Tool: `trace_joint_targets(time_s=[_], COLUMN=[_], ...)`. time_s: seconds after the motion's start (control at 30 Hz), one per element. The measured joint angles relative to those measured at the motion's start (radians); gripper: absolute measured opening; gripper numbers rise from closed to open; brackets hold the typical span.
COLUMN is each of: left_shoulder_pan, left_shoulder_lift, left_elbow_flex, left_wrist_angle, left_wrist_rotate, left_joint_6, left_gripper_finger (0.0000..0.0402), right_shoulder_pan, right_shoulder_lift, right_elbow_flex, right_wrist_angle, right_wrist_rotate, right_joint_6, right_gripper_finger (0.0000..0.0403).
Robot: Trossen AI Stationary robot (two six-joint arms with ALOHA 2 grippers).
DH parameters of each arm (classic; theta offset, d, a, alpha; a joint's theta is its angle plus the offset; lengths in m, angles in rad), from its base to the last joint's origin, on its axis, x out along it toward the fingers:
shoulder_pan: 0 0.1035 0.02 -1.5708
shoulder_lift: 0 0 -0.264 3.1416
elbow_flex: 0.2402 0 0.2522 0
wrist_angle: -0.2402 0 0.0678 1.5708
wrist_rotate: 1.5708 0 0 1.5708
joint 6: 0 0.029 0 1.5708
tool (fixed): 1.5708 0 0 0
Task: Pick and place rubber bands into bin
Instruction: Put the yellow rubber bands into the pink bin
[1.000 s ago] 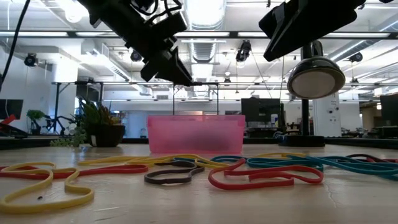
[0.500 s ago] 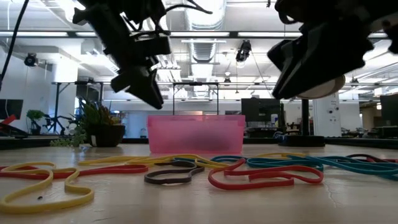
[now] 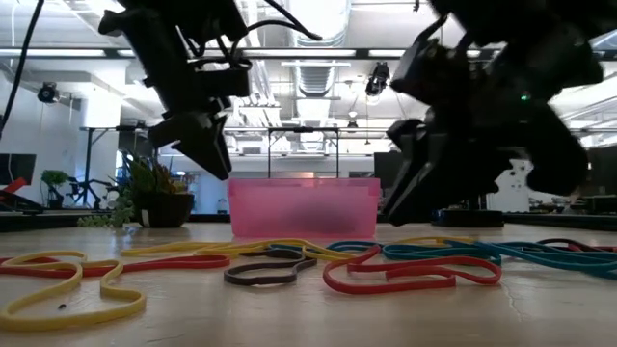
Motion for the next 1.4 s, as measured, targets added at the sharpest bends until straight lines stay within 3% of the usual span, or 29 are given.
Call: trace_joint_targets(time_s=[0.2, 0.43, 0.67, 1.2, 1.4], left_shoulder_pan=[-0.003, -0.006, -0.007, -0.102, -0.178], left_shoulder_lift=[-0.04, -0.132, -0.23, -0.412, -0.453], left_elbow_flex=[-0.042, -0.09, -0.154, -0.21, -0.213], left_wrist_angle=[-0.006, 0.001, 0.002, 0.065, 0.103], left_wrist_rotate=[-0.001, -0.001, -0.001, -0.002, -0.008], left_joint_6=[-0.021, -0.068, -0.12, -0.144, -0.116], left_gripper_finger=[0.0116, 0.0116, 0.0116, 0.0116, 0.0116], right_shoulder_pan=[-0.049, -0.054, -0.057, -0.064, -0.063], right_shoulder_lift=[0.001, 0.007, 0.007, 0.103, 0.096], right_elbow_flex=[0.001, 0.002, 0.002, 0.029, 0.028], right_wrist_angle=[-0.001, -0.012, -0.037, -0.021, -0.033], right_wrist_rotate=[-0.12, -0.129, -0.12, -0.097, -0.097], right_joint_6=[0.064, 0.076, 0.08, 0.093, 0.076], right_gripper_finger=[0.0101, 0.0138, 0.0143, 0.0105, 0.0039])
